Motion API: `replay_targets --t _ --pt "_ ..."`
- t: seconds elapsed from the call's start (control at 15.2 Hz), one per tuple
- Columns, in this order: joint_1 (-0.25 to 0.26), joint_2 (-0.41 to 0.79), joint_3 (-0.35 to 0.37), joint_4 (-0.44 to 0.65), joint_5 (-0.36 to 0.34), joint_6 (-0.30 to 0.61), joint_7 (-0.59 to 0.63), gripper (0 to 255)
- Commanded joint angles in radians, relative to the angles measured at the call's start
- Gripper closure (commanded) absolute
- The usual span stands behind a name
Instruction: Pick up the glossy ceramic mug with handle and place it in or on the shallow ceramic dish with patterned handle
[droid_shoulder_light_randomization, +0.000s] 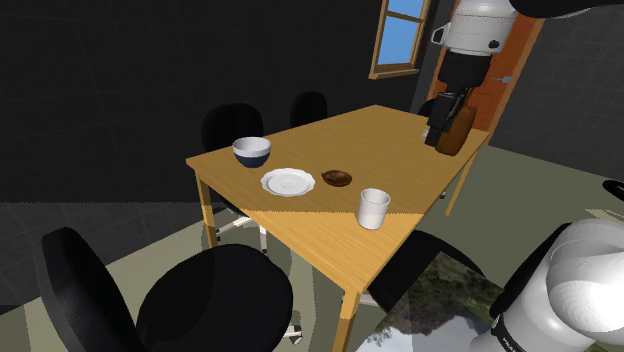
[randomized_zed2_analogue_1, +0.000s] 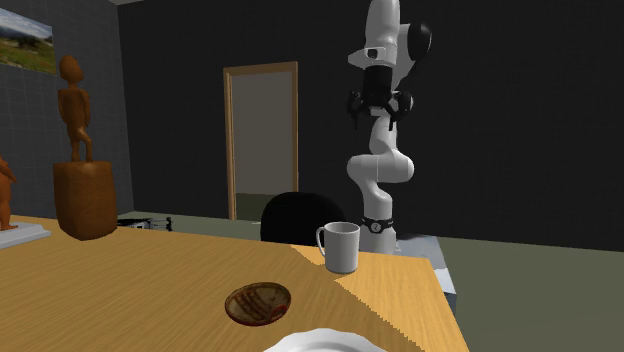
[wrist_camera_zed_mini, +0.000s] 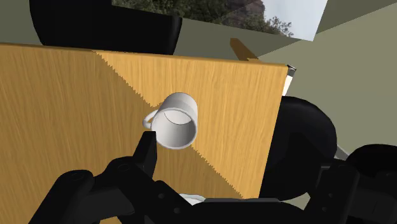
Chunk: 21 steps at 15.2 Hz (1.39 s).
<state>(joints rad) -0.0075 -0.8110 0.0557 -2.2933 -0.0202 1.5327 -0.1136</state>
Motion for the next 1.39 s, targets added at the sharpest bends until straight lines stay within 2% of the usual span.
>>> replay_targets --t 0.0,0.66,1.32 --pt "0.0 0.0 0.0 0.0 0.0 0.0 0.0 0" --pt "0.004 0.181 -0.023 -0.18 -0.014 0.335 -0.049 0" --pt "0.003 0.498 -0.037 -0.224 -0.03 0.671 -0.093 0"
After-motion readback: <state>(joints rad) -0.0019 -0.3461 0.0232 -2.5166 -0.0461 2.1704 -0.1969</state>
